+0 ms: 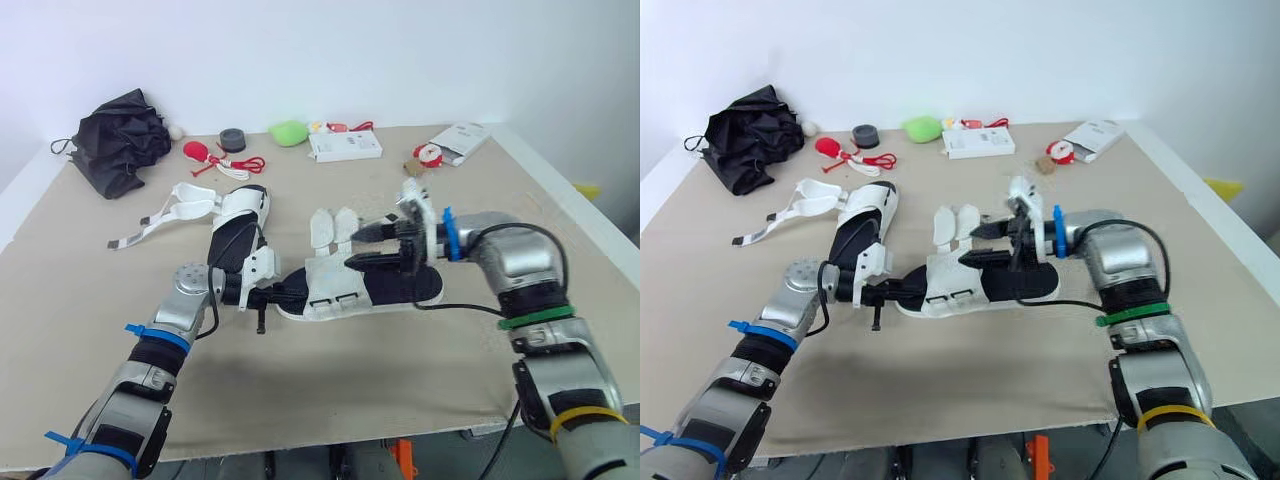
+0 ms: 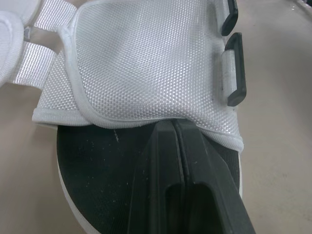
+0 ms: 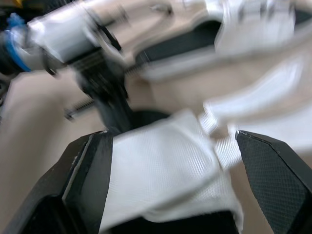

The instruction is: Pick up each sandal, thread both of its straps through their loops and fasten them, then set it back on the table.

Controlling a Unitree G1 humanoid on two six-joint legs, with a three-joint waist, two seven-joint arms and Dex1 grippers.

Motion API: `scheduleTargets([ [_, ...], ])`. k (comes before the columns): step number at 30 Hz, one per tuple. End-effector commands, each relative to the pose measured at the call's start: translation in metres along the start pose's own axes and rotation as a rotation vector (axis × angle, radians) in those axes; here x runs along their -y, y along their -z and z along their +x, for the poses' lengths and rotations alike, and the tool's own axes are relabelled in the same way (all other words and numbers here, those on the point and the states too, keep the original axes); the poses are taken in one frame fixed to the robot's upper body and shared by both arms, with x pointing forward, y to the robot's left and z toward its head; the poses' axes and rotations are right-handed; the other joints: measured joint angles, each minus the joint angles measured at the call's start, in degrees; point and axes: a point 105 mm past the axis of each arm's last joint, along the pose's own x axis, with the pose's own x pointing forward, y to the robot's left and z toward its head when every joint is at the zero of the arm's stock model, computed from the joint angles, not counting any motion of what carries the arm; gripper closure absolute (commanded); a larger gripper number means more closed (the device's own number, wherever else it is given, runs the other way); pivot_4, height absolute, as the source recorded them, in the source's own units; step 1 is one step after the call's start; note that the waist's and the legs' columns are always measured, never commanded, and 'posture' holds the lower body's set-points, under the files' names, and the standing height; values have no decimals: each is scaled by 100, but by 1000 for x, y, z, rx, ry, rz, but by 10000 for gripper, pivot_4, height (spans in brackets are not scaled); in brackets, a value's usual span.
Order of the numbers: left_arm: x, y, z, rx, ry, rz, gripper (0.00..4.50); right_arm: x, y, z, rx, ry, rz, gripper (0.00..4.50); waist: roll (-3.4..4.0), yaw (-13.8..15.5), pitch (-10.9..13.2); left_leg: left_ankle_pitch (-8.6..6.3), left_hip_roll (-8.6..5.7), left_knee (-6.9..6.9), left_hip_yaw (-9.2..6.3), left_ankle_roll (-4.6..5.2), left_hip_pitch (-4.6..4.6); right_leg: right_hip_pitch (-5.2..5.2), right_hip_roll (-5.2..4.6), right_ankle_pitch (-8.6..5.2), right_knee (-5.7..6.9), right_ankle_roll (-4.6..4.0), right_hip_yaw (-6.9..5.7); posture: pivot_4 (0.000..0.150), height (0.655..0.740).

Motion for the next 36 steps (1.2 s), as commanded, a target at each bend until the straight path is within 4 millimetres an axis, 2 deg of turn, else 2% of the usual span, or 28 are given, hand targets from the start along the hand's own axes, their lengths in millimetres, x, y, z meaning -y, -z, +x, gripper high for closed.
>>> scheduleTargets([
  [1, 16, 35, 3, -126, 38, -84, 45000, 13, -17, -5, 15, 51, -51, 1817, 0, -2, 0, -1, -2, 0, 2, 2, 0, 0, -1, 0, 0, 1, 2, 1500, 7400],
  [3, 16, 34, 2, -125, 33, -81, 45000, 14, -24, -9, 37, 47, -66, 1817, 0, -6, 0, -2, 0, 1, 4, 3, 3, 0, -2, 1, -1, 5, 1, 1500, 7400],
  [5, 17, 34, 0, -126, 29, -82, 45000, 5, -38, -19, 82, -17, -79, 1817, 0, -5, 0, -1, 4, 2, -2, 5, 4, 2, 0, 1, -1, 4, -6, 1500, 7400],
  [7, 18, 35, 0, -128, 29, -84, 45000, -2, -43, -25, 95, -60, -103, 1817, 0, -5, 0, -1, 5, 2, -2, 5, 3, 1, 1, 0, 0, 4, -5, 1500, 7400],
  [15, 21, 36, 0, -132, 35, -85, 45000, 13, -23, -28, 22, 29, -65, 1817, 0, -12, 0, -6, 8, -9, -2, -2, 5, 0, 5, -6, -1, 3, -7, 1500, 7400],
  [21, 22, 37, 0, -136, 41, -85, 45000, 28, -11, -17, -3, 101, -6, 1817, 0, -15, 0, -6, 6, -13, 0, -2, 6, -1, 4, -8, -1, 4, -5, 1500, 7400],
  [26, 22, 36, -1, -136, 42, -85, 45000, 27, -11, -5, 20, 64, 35, 1817, 1, -25, 0, -5, 10, -15, -1, -2, 9, 0, 10, -6, 0, 7, -4, 1500, 7400],
  [32, 21, 34, -2, -130, 34, -89, 45000, 22, -37, 12, 117, 1, 70, 1817, 1, -32, 0, -5, 11, -23, 0, -2, 10, -2, 13, -4, 0, 10, -3, 1500, 7400],
  [36, 20, 33, -3, -125, 22, -96, 45000, 27, -45, 17, 163, 24, 110, 1817, 1, -31, 0, -5, 13, -25, -4, -2, 9, -2, 15, -4, 0, 10, -5, 1500, 7400],
])
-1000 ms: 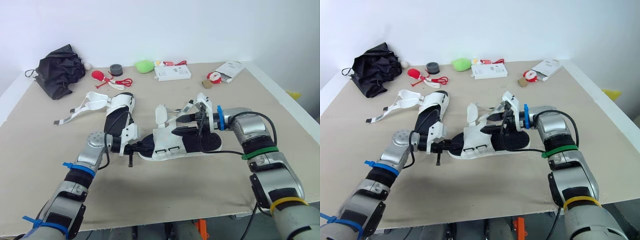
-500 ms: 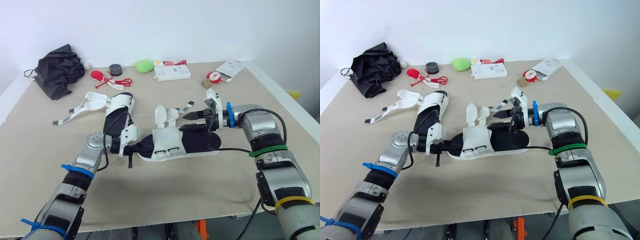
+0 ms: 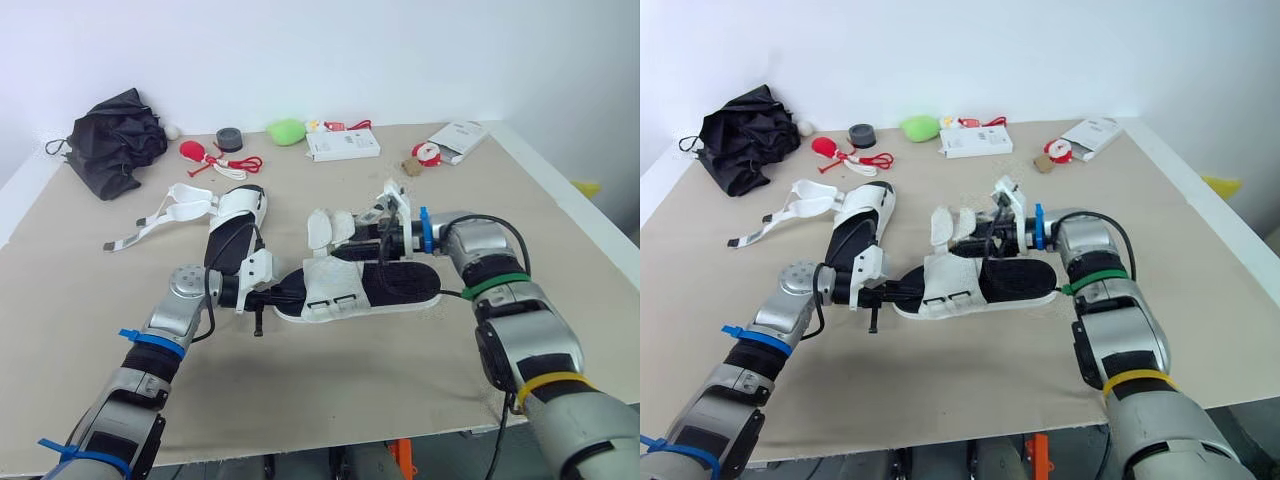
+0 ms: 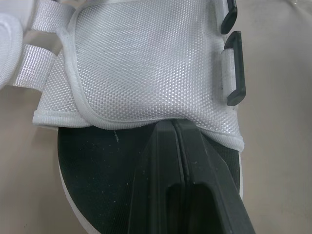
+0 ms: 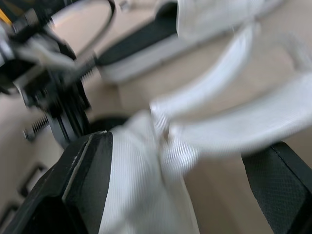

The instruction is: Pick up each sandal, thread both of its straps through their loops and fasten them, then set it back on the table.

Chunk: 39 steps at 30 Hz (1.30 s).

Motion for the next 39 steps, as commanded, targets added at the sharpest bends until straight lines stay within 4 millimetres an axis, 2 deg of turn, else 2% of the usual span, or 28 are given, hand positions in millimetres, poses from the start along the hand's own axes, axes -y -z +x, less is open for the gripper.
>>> scheduleTargets([
  [1, 16, 33, 2, -106, 36, -112, 45000, 3, -20, 0, 87, 26, 15, 1817, 0, -1, 0, 0, -1, -3, 2, -1, 1, 0, -1, 0, 0, 0, 2, 1500, 7400],
  [11, 15, 32, 3, -99, 25, -122, 45000, 12, -41, 21, 240, 124, 89, 1817, 0, -6, 0, -1, 2, -9, 1, -1, 3, 0, 3, -1, 0, -2, 4, 1500, 7400],
  [16, 15, 30, 5, -92, 24, -122, 45000, 19, -57, 20, 321, 197, 106, 1817, 0, -4, 0, -1, 0, -10, 2, -1, 3, 0, 1, -1, 0, -2, 6, 1500, 7400],
  [29, 16, 31, 6, -85, 17, -126, 45000, 30, -52, 21, 328, 297, 133, 1817, 0, -4, 0, -1, -2, -11, 2, -1, 3, 1, 0, 0, -1, 0, 15, 1500, 7400],
  [31, 16, 30, 6, -82, 16, -126, 45000, 34, -51, 21, 340, 334, 157, 6941, 0, -3, 0, -1, -2, -11, 1, -1, 2, 0, 0, 0, -1, 0, 15, 1500, 7400],
  [33, 16, 30, 7, -80, 17, -125, 45000, 37, -54, 19, 371, 362, 175, 17855, 0, -3, 0, 0, -3, -11, 0, -1, 2, 1, -2, 0, -1, 0, 17, 1500, 7400],
  [35, 17, 30, 8, -79, 17, -126, 45000, 39, -55, 17, 381, 382, 184, 24514, 0, -3, 0, -1, -5, -11, 1, -1, 2, 1, -4, 0, -1, 0, 18, 1500, 7400],
  [38, 17, 30, 8, -77, 17, -128, 45000, 40, -58, 16, 398, 397, 193, 37824, 0, -3, 0, -1, -10, -12, 1, -1, 1, 2, -10, -1, -2, 2, 17, 1500, 7400],
  [39, 17, 30, 8, -77, 16, -128, 45000, 40, -59, 16, 408, 394, 193, 39122, 0, -2, 0, -1, -10, -12, 1, -1, 2, 2, -10, -1, -2, 3, 17, 1500, 7400],
])
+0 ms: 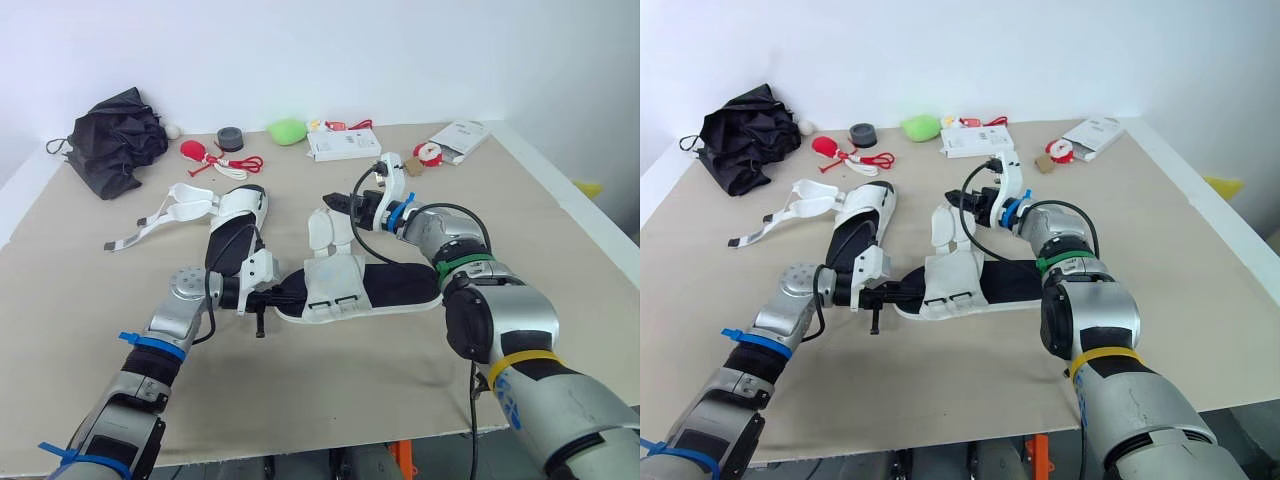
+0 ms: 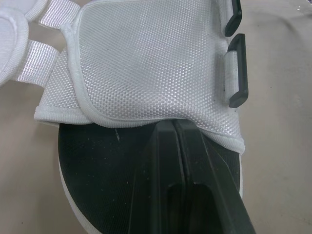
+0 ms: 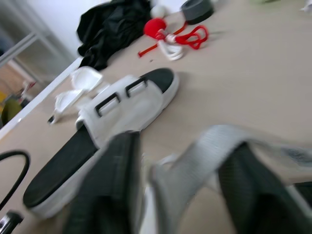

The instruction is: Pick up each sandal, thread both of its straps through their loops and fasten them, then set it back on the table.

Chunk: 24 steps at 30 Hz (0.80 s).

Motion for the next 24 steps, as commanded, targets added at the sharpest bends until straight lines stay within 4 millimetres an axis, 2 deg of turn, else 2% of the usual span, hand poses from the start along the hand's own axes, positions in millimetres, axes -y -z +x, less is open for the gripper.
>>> scheduleTargets([
  [1, 16, 31, 6, -89, 37, -101, 45000, -11, -28, 4, 95, -20, -22, 44382, 0, 0, 0, 0, -1, 0, 0, 0, 0, 0, -1, 0, 0, 1, 0, 1500, 7400],
  [9, 18, 31, 6, -89, 37, -103, 45000, -25, -44, 1, 160, -114, -208, 44382, 0, 1, 0, 1, -4, 0, 1, 1, 0, 1, -3, 3, -2, 11, -4, 1500, 7400],
  [13, 20, 32, 7, -90, 46, -106, 45000, -34, -45, -7, 199, -155, -481, 44382, 0, 1, 0, 1, -4, 0, 1, 1, -1, 2, -3, 4, -8, 16, -5, 1500, 7400],
  [18, 21, 33, 8, -92, 57, -107, 45000, -46, -25, -18, 205, -193, -743, 44382, 0, 6, 0, 1, -8, -14, 0, 1, -2, 2, -6, -3, -14, 26, -2, 1500, 7400],
  [21, 22, 33, 9, -92, 65, -108, 45000, -61, 5, -40, 218, -198, -1105, 44382, -3, 29, -3, 1, -11, -21, -5, 1, -1, 7, -11, -6, -20, 28, -6, 1500, 7400],
  [24, 22, 33, 9, -95, 72, -109, 45000, -70, 21, -50, 218, -211, -1304, 44382, -6, 16, -5, -6, -14, -32, -9, -3, 2, 15, -11, -17, -40, 42, -15, 1500, 7400],
])
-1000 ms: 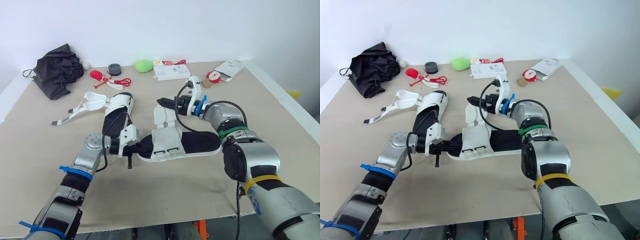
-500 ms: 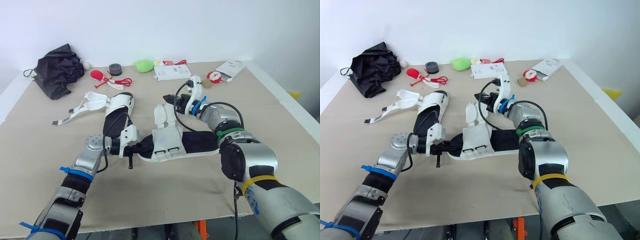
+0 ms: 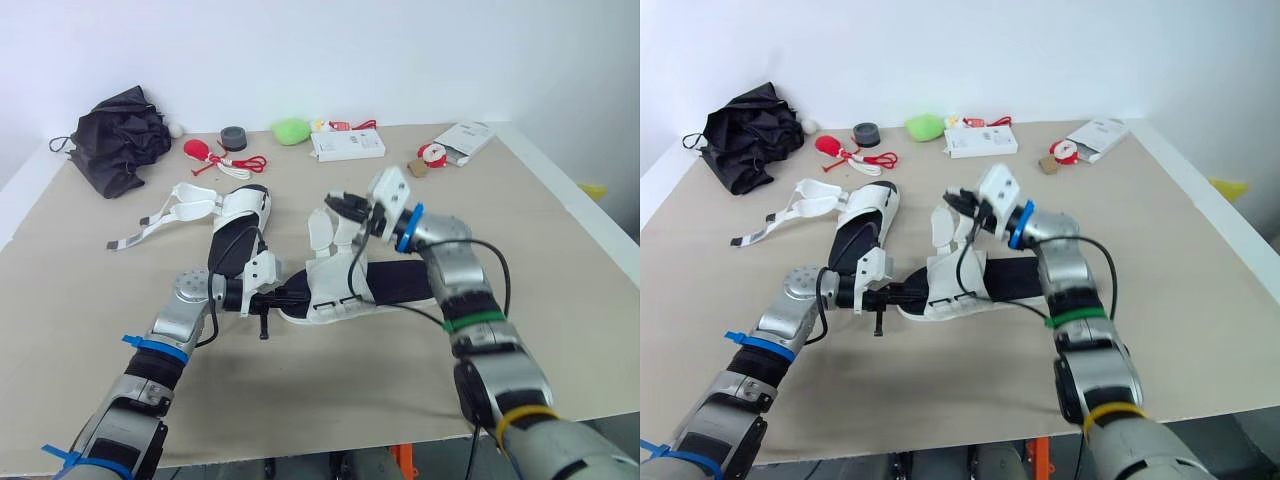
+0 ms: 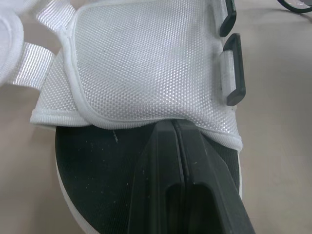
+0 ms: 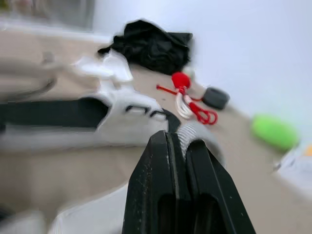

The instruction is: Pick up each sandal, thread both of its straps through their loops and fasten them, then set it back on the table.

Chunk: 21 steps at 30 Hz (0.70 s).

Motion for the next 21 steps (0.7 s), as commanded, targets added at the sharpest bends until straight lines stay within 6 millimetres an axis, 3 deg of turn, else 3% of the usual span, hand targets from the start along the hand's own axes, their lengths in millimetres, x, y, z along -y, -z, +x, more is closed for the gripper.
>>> scheduleTargets([
  [1, 19, 35, 5, -111, 62, -108, 45000, -15, -20, -5, 41, -40, -327, 44382, 2, -15, 0, 0, -1, -1, 7, 0, 0, -3, -1, 2, 0, 2, 1, 1500, 7400],
  [4, 20, 35, 6, -112, 71, -110, 45000, -48, -15, -17, 60, -152, -589, 44382, 0, -13, -1, 0, -3, 0, 12, 1, 4, -3, -1, 3, -2, 5, 4, 1500, 7400],
  [7, 20, 35, 8, -109, 76, -110, 45000, -58, -9, -27, 84, -186, -768, 44382, -10, -7, -9, 0, -5, 0, 7, 0, 6, 1, -3, -3, -5, -1, -1, 1500, 7400],
  [17, 21, 36, 13, -102, 81, -111, 45000, -64, -23, -43, 250, -237, -974, 44382, -28, -6, -22, -5, -28, -3, 7, 8, 15, 18, -24, -15, -13, -11, 8, 1500, 7400],
  [21, 20, 35, 14, -95, 77, -112, 45000, -70, -14, -55, 238, -326, -987, 44382, -29, -5, -22, -11, -44, -2, 7, 21, 15, 22, -38, -18, -16, -3, 12, 1500, 7400],
])
